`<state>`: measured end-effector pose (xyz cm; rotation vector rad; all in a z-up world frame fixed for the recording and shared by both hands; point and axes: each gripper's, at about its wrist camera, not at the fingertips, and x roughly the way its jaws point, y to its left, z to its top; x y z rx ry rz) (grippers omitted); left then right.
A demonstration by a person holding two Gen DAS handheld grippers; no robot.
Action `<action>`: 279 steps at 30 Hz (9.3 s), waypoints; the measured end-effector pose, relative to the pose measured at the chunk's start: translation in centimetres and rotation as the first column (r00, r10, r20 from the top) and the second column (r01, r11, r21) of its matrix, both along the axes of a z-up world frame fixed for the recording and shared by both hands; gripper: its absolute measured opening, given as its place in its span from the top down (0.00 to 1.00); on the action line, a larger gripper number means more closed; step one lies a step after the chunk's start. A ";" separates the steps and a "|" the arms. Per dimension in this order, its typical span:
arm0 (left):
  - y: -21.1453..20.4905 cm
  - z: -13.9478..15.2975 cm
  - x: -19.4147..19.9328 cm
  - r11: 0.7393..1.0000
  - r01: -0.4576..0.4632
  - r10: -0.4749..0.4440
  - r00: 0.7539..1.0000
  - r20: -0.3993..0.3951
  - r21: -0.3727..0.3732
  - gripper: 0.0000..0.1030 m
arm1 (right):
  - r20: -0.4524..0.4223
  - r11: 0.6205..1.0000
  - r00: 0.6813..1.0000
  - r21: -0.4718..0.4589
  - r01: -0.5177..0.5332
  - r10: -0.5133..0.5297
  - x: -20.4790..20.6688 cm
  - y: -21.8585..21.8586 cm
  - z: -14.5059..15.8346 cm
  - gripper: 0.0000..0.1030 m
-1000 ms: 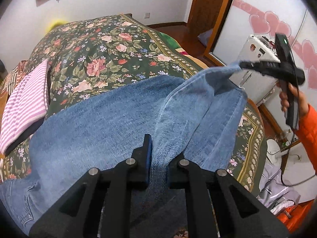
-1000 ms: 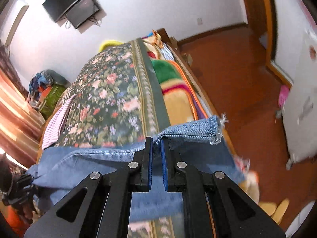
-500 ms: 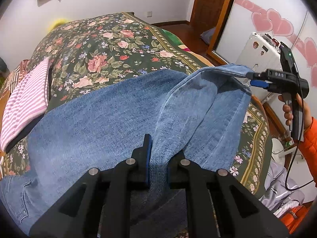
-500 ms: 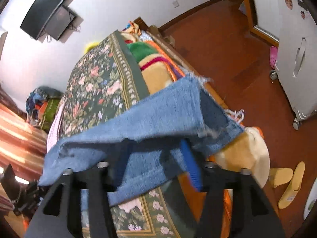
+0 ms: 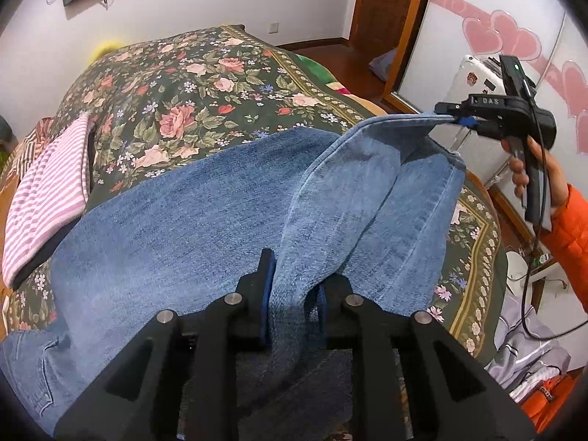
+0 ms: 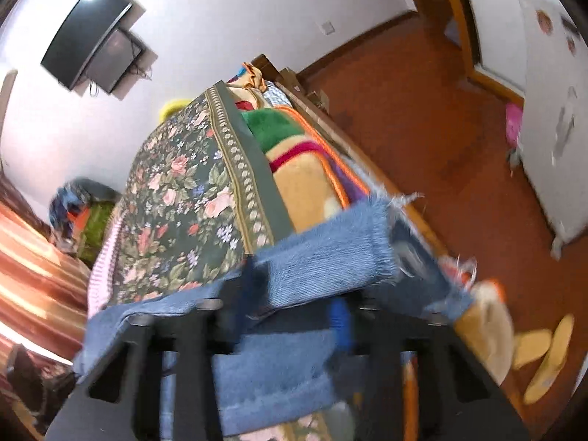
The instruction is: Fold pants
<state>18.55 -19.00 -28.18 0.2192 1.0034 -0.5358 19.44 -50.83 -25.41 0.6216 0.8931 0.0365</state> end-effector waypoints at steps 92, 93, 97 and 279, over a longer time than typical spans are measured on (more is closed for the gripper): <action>6.5 1.0 -6.4 0.984 -0.176 0.174 0.984 -0.048 -0.034 0.38 | -0.170 0.870 0.915 -0.287 -0.401 0.365 -6.3 8.8 -3.3 0.51; 6.7 1.1 -6.5 0.983 -0.179 0.178 0.983 -0.048 -0.036 0.38 | -0.183 0.863 0.911 -0.296 -0.410 0.371 -6.4 8.9 -3.3 0.51; 9.0 2.5 -6.9 0.970 -0.243 0.243 0.970 -0.007 -0.015 0.38 | -0.253 0.824 0.886 -0.334 -0.458 0.390 -6.2 9.8 -2.5 0.51; 42.2 3.8 -16.3 0.681 -0.706 0.723 0.690 0.031 -0.193 0.45 | -0.119 0.181 0.216 -0.252 -0.951 0.969 -5.7 59.1 1.1 0.45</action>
